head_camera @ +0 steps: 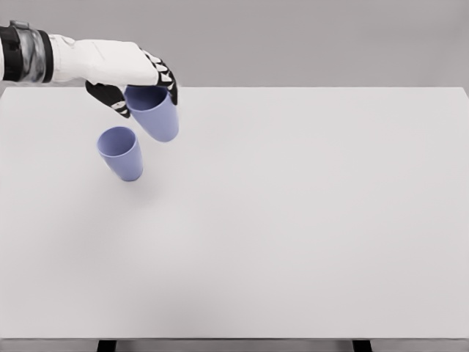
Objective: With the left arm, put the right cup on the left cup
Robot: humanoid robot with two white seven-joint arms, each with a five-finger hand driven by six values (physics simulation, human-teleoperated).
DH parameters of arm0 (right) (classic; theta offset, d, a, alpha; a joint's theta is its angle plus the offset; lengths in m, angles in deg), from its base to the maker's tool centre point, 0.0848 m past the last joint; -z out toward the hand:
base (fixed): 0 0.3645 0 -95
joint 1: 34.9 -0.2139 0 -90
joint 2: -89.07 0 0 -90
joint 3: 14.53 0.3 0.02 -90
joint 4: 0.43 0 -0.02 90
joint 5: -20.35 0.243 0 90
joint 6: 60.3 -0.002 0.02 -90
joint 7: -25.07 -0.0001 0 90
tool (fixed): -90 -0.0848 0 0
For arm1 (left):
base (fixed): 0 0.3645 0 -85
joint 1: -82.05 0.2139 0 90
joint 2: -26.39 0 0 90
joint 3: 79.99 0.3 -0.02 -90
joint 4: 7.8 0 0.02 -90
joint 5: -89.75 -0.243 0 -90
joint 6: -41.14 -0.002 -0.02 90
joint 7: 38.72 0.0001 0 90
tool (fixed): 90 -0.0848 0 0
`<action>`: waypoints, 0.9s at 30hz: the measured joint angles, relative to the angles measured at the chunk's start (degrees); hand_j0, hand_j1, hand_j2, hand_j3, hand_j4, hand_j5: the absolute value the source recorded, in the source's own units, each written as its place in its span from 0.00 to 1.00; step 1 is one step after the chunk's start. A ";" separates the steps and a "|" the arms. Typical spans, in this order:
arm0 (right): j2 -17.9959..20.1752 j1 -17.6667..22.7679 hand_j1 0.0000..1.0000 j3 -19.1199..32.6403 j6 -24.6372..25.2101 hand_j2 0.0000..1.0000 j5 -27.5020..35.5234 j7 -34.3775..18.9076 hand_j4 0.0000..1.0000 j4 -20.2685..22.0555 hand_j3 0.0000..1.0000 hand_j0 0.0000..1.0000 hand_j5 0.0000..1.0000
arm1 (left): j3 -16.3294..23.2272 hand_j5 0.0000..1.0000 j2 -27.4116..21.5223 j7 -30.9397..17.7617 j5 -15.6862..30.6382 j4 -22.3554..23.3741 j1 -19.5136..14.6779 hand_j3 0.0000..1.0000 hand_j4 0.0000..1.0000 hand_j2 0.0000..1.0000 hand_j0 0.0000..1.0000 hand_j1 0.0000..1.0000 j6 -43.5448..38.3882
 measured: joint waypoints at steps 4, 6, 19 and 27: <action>0.00 0.00 1.00 0.00 0.00 1.00 0.01 0.00 1.00 0.00 1.00 1.00 1.00 | 0.05 0.65 -1.58 0.00 0.00 0.17 -0.79 0.65 0.65 0.65 0.65 0.65 0.02; 0.00 0.00 1.00 0.00 -0.01 1.00 0.01 0.00 1.00 0.00 1.00 1.00 1.00 | 0.12 0.65 -2.32 -0.01 -0.05 0.20 -0.79 0.65 0.65 0.65 0.65 0.65 0.03; 0.00 0.00 1.00 0.00 0.00 1.00 0.00 0.00 1.00 0.00 1.00 1.00 1.00 | 0.28 0.65 -6.83 -0.01 -0.08 0.23 -1.58 0.65 0.65 0.65 0.65 0.65 0.14; 0.00 0.00 1.00 0.00 -0.01 1.00 0.00 0.00 1.00 0.00 1.00 1.00 1.00 | 1.17 0.65 -7.94 -0.01 -0.11 0.26 -1.23 0.65 0.65 0.65 0.65 0.65 0.18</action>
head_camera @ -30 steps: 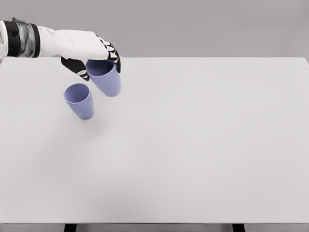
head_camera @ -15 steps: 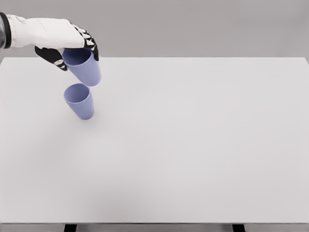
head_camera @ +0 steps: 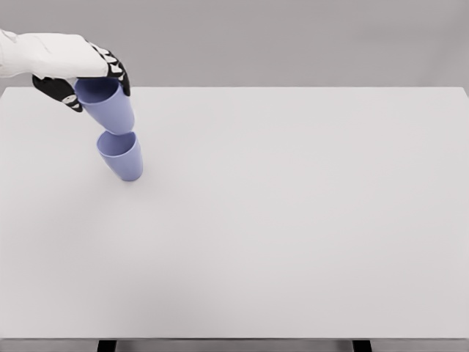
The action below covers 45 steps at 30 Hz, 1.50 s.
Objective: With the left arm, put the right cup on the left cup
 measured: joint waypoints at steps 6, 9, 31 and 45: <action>0.00 0.00 1.00 0.00 0.00 1.00 0.00 0.00 1.00 0.00 1.00 1.00 1.00 | 0.97 0.65 -0.76 0.00 -0.07 0.25 0.26 0.65 0.65 0.65 0.65 0.65 -0.02; 0.00 0.00 1.00 0.00 -0.01 1.00 0.00 0.00 1.00 0.00 1.00 1.00 1.00 | 1.27 0.65 -0.85 0.00 -0.07 0.30 0.35 0.65 0.65 0.65 0.65 0.65 -0.04; 0.00 0.00 1.00 0.00 -0.01 1.00 0.00 0.00 1.00 0.00 1.00 1.00 1.00 | 2.68 0.64 -0.88 0.00 -0.11 0.35 -0.09 0.64 0.64 0.64 0.64 0.64 0.29; 0.00 0.00 1.00 0.01 0.01 1.00 0.00 0.00 1.00 0.00 1.00 1.00 1.00 | 2.71 0.64 -2.19 0.00 0.07 -2.35 0.26 0.64 0.64 0.64 0.64 0.64 0.47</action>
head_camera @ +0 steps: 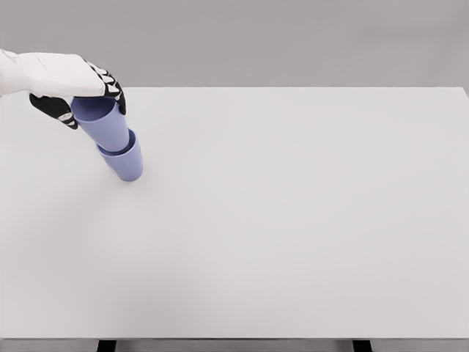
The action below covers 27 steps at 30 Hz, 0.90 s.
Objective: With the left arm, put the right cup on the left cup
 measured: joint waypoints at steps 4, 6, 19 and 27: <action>0.00 0.00 1.00 0.00 -0.01 1.00 0.01 0.00 1.00 0.00 1.00 1.00 1.00 | 0.05 0.64 0.30 0.01 -0.16 0.25 0.09 0.64 0.64 0.64 0.64 0.64 -0.05; 0.00 0.00 1.00 0.00 -0.01 1.00 0.01 0.00 1.00 0.00 1.00 1.00 1.00 | 0.07 0.64 0.44 0.01 -0.30 0.33 0.09 0.64 0.64 0.64 0.64 0.64 -0.06; 0.00 0.00 1.00 -0.01 -0.03 1.00 0.01 0.00 1.00 0.00 1.00 1.00 1.00 | 0.17 0.64 0.96 0.02 -0.77 0.67 1.05 0.64 0.64 0.64 0.64 0.64 -0.18; 0.00 0.00 1.00 0.00 -0.03 1.00 0.01 0.00 1.00 0.00 1.00 1.00 1.00 | 0.17 0.65 1.81 0.03 -0.87 1.39 1.05 0.65 0.65 0.65 0.65 0.65 -0.16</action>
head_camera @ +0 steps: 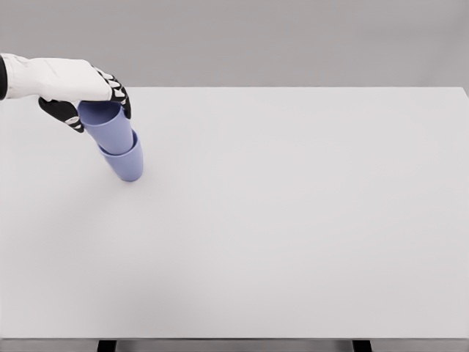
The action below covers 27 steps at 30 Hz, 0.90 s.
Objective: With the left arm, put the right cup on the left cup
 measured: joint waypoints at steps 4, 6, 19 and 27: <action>0.00 0.00 1.00 -0.01 0.01 1.00 -0.01 0.00 1.00 0.00 1.00 1.00 1.00 | 0.00 0.69 0.05 0.01 -0.06 0.04 0.00 0.69 0.69 0.69 0.69 0.69 0.01; 0.00 0.00 1.00 -0.01 -0.01 1.00 -0.01 0.00 1.00 0.00 1.00 1.00 1.00 | 0.00 0.72 0.07 0.02 -0.08 0.05 0.00 0.72 0.72 0.72 0.72 0.72 0.05; 0.00 0.00 1.00 -0.01 0.03 1.00 -0.01 0.00 1.00 0.00 1.00 1.00 1.00 | -0.09 0.80 0.09 0.01 -0.08 0.06 -0.09 0.80 0.80 0.80 0.80 0.80 0.05; 0.00 0.00 1.00 -0.01 0.01 1.00 -0.01 0.00 1.00 0.00 1.00 1.00 1.00 | -0.11 0.84 0.09 -0.01 -0.09 0.09 -0.09 0.84 0.84 0.84 0.84 0.84 0.06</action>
